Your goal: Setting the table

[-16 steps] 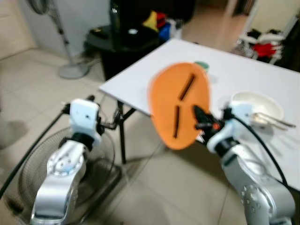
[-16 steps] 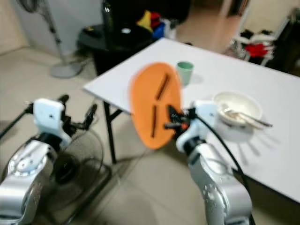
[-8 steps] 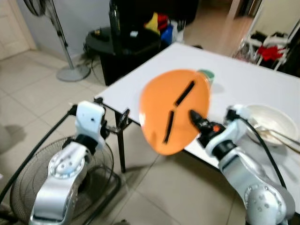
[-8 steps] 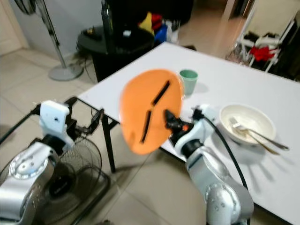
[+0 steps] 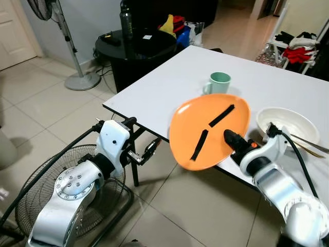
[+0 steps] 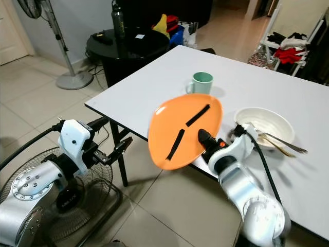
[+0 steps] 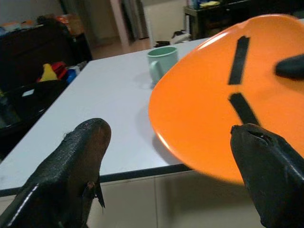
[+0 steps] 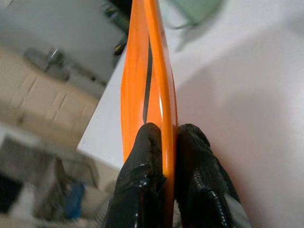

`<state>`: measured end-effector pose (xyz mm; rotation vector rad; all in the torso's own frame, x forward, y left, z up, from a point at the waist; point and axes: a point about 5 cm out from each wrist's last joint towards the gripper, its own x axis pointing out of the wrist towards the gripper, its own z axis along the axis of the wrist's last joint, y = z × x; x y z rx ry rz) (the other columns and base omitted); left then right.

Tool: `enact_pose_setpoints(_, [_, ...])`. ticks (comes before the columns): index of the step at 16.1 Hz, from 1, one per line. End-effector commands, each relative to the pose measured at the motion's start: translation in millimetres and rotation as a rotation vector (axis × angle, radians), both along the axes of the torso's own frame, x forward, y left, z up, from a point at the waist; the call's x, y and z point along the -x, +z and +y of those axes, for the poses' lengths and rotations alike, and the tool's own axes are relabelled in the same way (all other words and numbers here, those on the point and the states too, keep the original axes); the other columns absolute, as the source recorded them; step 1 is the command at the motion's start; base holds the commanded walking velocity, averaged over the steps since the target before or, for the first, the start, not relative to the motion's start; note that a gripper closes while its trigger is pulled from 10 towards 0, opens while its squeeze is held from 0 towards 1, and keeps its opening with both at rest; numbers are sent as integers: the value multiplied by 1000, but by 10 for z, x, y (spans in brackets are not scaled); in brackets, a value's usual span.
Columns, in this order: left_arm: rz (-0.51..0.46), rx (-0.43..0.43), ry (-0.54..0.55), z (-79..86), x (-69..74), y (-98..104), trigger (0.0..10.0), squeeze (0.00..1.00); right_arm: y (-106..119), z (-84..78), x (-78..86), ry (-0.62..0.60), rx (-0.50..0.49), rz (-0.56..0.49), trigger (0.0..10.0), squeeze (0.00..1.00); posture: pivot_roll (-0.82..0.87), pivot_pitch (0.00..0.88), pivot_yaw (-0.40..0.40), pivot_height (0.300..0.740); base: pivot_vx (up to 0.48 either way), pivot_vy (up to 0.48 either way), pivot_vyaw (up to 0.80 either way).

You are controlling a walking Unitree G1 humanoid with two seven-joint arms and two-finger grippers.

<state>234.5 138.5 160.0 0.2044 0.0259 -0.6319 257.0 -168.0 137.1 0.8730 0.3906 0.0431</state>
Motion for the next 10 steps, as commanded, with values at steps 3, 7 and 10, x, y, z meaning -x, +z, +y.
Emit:
enact_pose_setpoints(3, [4, -12, -29, -23, -12, 12, 10000, 0, -75, 189, -192, -28, -231, 66, 10000, 0, 92, 0, 28, 740, 0, 0, 0])
enact_pose_setpoints(7, [-2, -14, -31, -21, -9, 18, 10000, 0, -210, 161, -425, -73, -333, 134, 10000, 0, 104, 0, 24, 740, 0, 0, 0])
enact_pose_setpoints(10, [-6, -14, -26, -13, -6, 25, 10000, 0, -306, 63, -548, -145, -339, 157, 10000, 0, 115, 0, 18, 740, 0, 0, 0])
